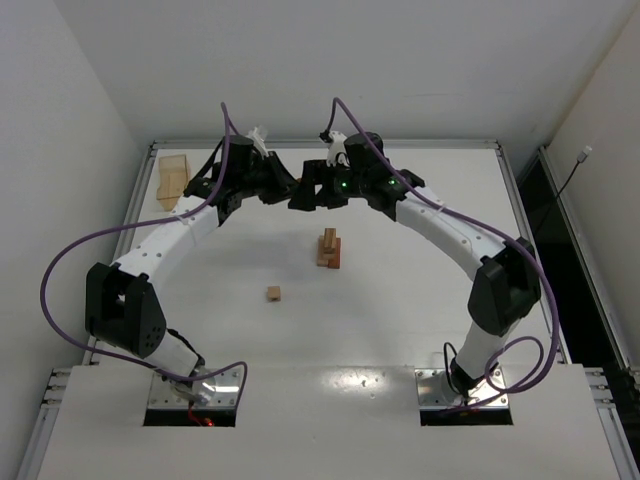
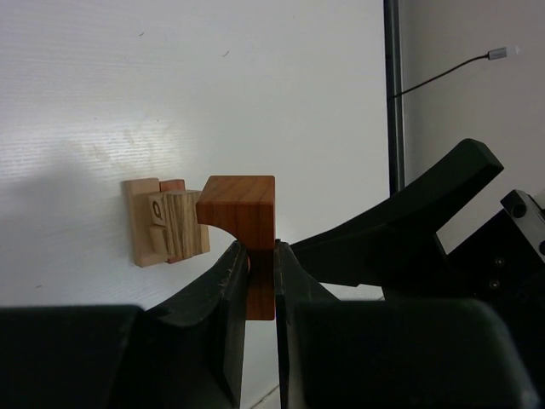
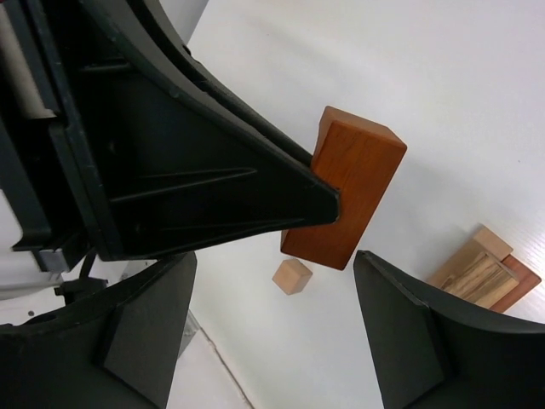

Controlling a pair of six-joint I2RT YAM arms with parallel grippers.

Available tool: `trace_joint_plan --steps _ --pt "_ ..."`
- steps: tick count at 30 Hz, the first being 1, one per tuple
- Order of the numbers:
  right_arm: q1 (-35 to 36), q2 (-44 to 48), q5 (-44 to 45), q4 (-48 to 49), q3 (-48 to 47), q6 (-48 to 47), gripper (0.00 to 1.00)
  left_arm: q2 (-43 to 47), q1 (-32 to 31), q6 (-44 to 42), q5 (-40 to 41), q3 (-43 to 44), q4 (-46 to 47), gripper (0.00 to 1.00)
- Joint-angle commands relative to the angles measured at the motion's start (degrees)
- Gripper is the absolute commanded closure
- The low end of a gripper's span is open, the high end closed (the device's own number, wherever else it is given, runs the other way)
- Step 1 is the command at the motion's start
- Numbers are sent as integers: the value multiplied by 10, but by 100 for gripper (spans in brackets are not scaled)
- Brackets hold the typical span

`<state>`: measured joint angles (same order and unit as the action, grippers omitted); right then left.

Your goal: Build the wood block tower

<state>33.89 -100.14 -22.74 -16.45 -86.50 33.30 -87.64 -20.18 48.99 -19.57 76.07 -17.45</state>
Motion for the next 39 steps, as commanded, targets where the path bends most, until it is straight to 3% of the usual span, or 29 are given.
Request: trace_joint_plan --steps 1,24,39 --pt "-2 -4 -3 24 -12 8 29 14 -4 11 -15 3 22 100" --pt "-42 -26 -8 19 0 9 53 25 -4 0 -26 -8 17 100" --pt "-37 -18 -42 29 0 19 54 19 -4 0 -14 -13 17 100"
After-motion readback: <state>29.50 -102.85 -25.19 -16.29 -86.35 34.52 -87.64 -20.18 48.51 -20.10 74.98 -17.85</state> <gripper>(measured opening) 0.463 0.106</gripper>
